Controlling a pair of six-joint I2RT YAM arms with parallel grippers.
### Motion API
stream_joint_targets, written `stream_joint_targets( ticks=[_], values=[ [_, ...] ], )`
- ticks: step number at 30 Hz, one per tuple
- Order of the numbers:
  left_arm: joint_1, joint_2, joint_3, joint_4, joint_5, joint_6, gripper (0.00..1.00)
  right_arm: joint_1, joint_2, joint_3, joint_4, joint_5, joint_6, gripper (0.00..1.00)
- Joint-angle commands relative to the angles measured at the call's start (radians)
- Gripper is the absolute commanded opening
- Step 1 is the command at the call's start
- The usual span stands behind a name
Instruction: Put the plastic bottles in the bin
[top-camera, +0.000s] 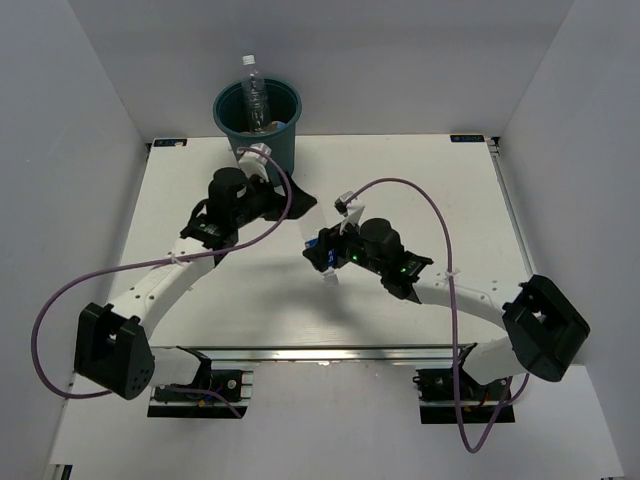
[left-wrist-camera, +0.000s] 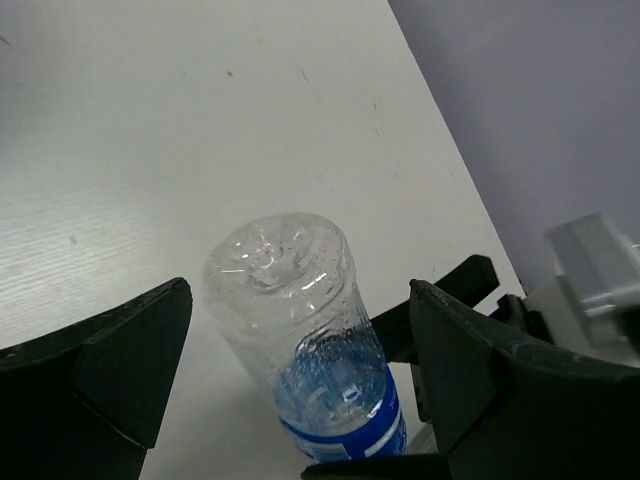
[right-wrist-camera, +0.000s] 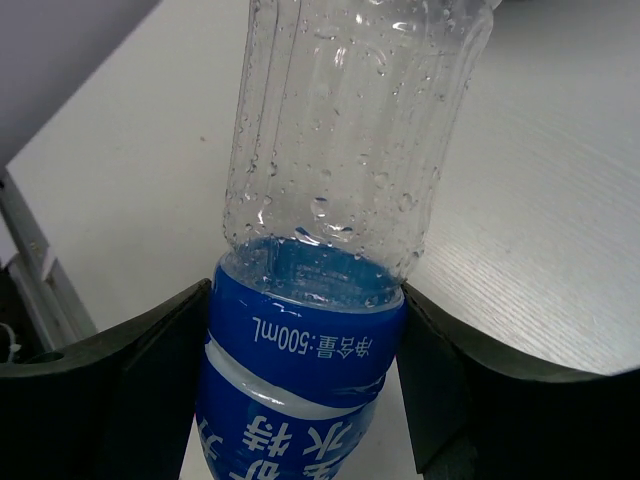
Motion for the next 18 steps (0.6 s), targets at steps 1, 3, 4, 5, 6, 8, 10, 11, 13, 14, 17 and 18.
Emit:
stream_joint_targets(
  ticks=[1,3,4,5,6,8,10,11,13,14,17,18],
  values=[
    [-0.048,0.012,0.035,0.000,-0.002,0.017,0.98,0.006,-0.048,0.058,0.094,-0.111,-0.059,0.45],
    [-0.059,0.026,0.034,0.005,-0.013,0.014,0.98,0.006,-0.057,0.079,0.098,-0.132,-0.062,0.45],
    [-0.062,0.032,0.038,0.005,-0.011,0.015,0.98,0.006,-0.063,0.084,0.101,-0.143,-0.066,0.46],
    [-0.068,0.037,0.038,0.005,-0.011,0.015,0.98,0.004,-0.066,0.093,0.101,-0.152,-0.066,0.46],
    [-0.072,0.048,0.040,0.002,-0.011,0.018,0.98,0.006,-0.069,0.096,0.103,-0.157,-0.070,0.46],
    [-0.077,0.054,0.044,-0.003,-0.019,0.022,0.98,0.006,-0.083,0.099,0.107,-0.163,-0.076,0.46],
    [-0.077,0.055,0.047,0.000,-0.022,0.020,0.96,0.006,-0.098,0.096,0.117,-0.163,-0.082,0.46],
    [-0.077,0.055,0.050,0.002,-0.025,0.020,0.91,0.006,-0.100,0.096,0.114,-0.160,-0.084,0.47],
    [-0.077,0.046,0.060,0.006,-0.042,0.014,0.73,0.004,-0.100,0.102,0.091,-0.140,-0.087,0.53],
    [-0.077,0.043,0.070,0.006,-0.071,0.012,0.66,0.006,-0.100,0.104,0.080,-0.130,-0.089,0.63],
    [-0.077,0.032,0.099,-0.001,-0.121,0.017,0.49,0.006,-0.101,0.109,0.039,-0.114,-0.090,0.86],
    [-0.077,0.028,0.106,-0.012,-0.190,0.022,0.43,0.004,-0.104,0.113,0.028,-0.113,-0.092,0.89]
  ],
)
